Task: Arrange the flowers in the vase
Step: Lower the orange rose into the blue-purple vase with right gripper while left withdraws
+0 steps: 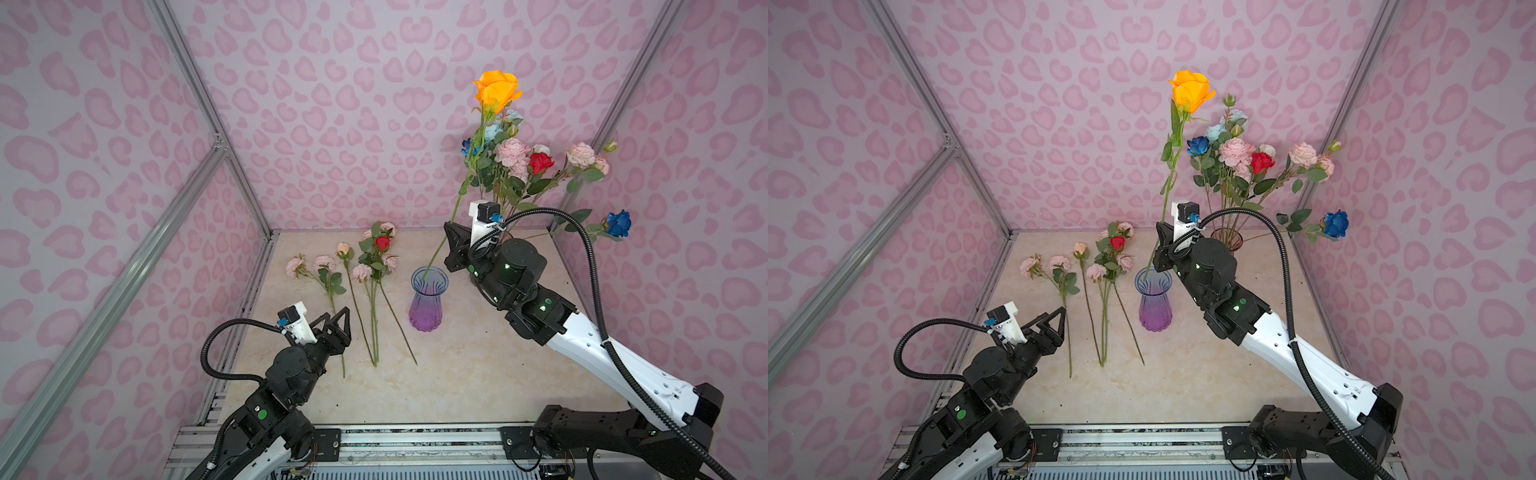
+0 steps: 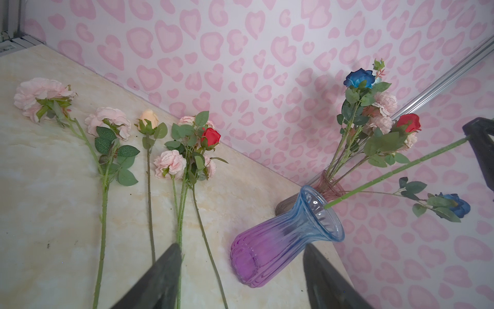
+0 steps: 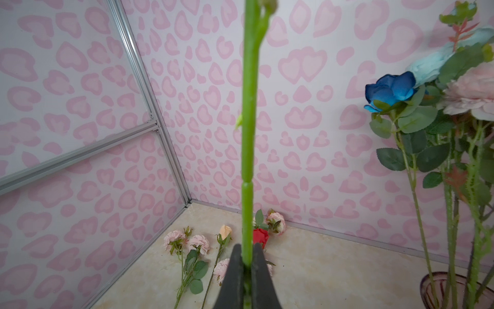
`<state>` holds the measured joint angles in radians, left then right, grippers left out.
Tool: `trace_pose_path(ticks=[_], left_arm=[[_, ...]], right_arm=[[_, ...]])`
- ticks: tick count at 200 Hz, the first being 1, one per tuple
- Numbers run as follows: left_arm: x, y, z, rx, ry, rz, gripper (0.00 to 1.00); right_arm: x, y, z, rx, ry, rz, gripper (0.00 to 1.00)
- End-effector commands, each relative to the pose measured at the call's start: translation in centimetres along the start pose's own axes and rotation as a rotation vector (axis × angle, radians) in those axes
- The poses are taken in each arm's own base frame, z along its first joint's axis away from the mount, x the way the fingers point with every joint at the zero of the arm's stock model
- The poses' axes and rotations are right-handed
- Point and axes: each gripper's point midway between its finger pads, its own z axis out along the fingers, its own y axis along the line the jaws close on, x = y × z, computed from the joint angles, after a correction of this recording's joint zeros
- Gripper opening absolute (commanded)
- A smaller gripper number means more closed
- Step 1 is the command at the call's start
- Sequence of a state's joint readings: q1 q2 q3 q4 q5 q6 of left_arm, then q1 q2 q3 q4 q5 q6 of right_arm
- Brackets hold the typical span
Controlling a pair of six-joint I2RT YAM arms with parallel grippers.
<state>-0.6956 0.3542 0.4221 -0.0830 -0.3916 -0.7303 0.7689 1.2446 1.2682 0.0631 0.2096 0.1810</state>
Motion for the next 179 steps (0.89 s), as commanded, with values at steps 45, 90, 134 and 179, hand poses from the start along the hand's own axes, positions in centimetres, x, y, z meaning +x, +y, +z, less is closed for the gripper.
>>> trace_pose_path(ticks=[45, 90, 134, 179], left_arm=[[1.1, 0.5, 0.9, -0.023, 0.029, -0.001, 0.73], [1.9, 1.1, 1.2, -0.045, 0.045, 0.002, 0.73], [2.0, 1.2, 1.3, -0.051, 0.047, 0.003, 0.73], [2.3, 1.4, 1.6, -0.064, 0.057, 0.009, 0.73]], right_arm=[[8.0, -1.5, 1.7, 0.045, 0.13, -0.026, 0.02], [13.5, -2.3, 1.7, 0.063, 0.247, 0.0, 0.1], [16.5, -2.4, 1.4, 0.06, 0.336, 0.007, 0.14], [16.9, -2.8, 0.7, 0.077, 0.378, -0.006, 0.25]])
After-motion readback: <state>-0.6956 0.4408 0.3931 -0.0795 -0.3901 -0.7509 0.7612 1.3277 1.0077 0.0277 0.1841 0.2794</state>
